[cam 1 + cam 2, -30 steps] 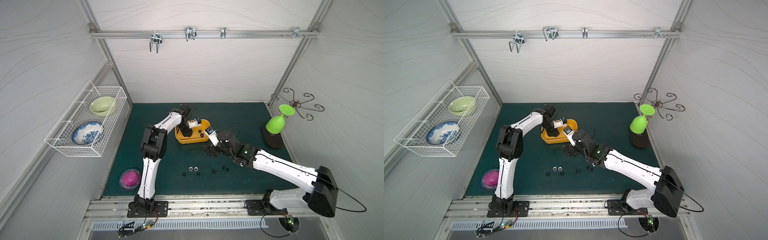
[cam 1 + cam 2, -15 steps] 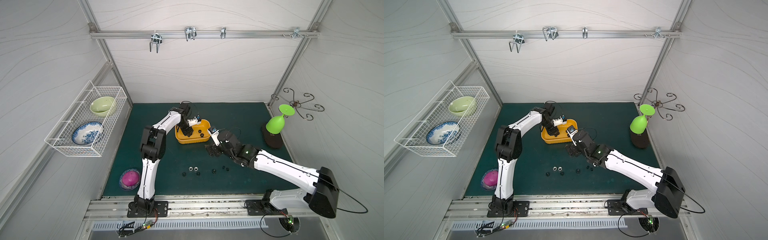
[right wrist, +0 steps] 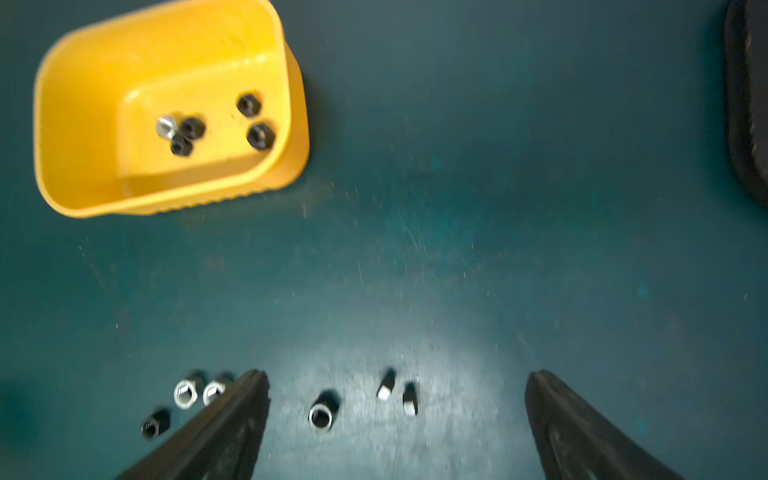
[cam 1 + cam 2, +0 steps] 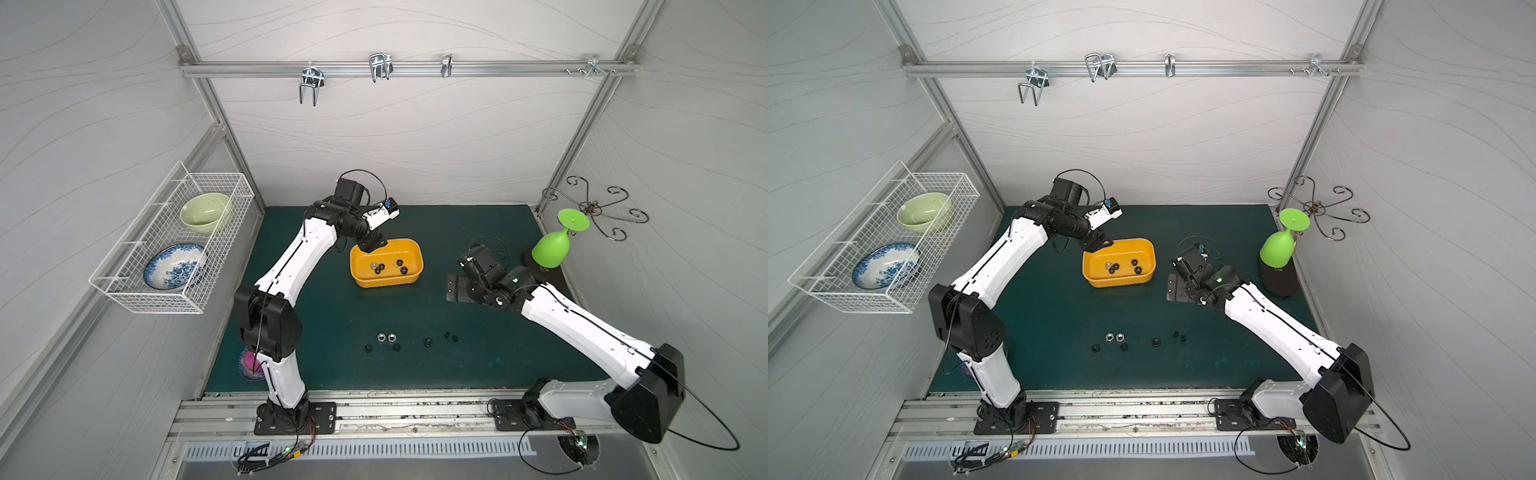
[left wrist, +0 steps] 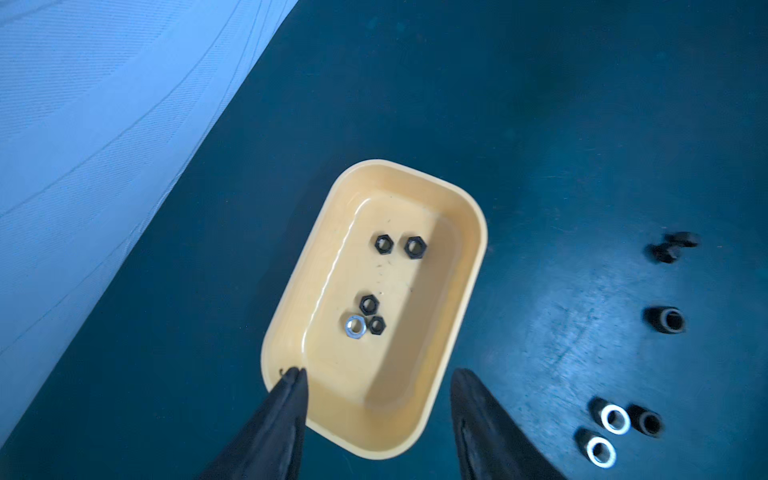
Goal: Put the nuts on the desktop into the storage box
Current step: Pick up the nut from the center of the board.
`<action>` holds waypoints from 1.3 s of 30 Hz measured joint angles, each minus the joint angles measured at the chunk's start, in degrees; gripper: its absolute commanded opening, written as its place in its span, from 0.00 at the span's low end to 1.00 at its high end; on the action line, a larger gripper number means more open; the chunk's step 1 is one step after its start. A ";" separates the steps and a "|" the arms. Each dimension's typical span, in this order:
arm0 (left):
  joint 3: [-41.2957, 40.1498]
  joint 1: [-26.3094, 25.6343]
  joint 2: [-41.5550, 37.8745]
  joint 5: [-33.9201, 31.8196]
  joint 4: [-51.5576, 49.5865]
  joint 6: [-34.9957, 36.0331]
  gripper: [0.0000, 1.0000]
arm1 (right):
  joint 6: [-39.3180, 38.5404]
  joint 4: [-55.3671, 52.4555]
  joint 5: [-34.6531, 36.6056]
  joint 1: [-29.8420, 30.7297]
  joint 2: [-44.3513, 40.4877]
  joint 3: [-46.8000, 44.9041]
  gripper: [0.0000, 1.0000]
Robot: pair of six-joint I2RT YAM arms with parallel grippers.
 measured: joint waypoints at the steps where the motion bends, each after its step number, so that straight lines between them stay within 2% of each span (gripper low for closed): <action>1: -0.92 -0.04 -0.74 0.70 0.04 -0.46 0.62 | 0.26 -0.59 -0.83 -0.24 -0.15 -0.35 0.99; 8: -8.13 -1.44 -6.40 5.05 0.00 -2.40 0.65 | 1.14 -3.69 -7.91 -4.79 -2.23 -5.75 0.99; 13: -11.41 -2.29 -9.49 7.91 0.20 -4.28 0.72 | 1.09 -5.07 -11.89 -7.21 -2.82 -8.41 0.99; 14: -11.89 -2.36 -10.10 8.37 0.15 -4.59 0.75 | 1.07 -5.33 -12.46 -7.41 -2.84 -8.66 0.99; 16: -12.26 -2.56 -10.99 9.40 0.07 -5.46 0.96 | 1.01 -5.97 -13.29 -7.63 -2.84 -8.81 0.99; 17: -12.28 -2.58 -11.39 9.88 0.13 -5.79 0.98 | 0.90 -6.32 -13.66 -7.67 -2.89 -8.81 0.99; 27: -14.34 -3.74 -13.68 19.82 -0.83 -6.54 0.98 | 0.28 -9.42 -16.87 -7.67 -3.10 -8.81 0.95; 33: -17.22 -7.56 -13.88 25.14 -3.26 -2.01 0.98 | -0.63 -9.64 -20.06 -7.67 -3.02 -8.81 0.87; 39: -21.20 -11.26 -13.90 25.83 -1.70 3.45 0.99 | -0.94 -8.87 -23.71 -7.67 -1.64 -9.22 0.81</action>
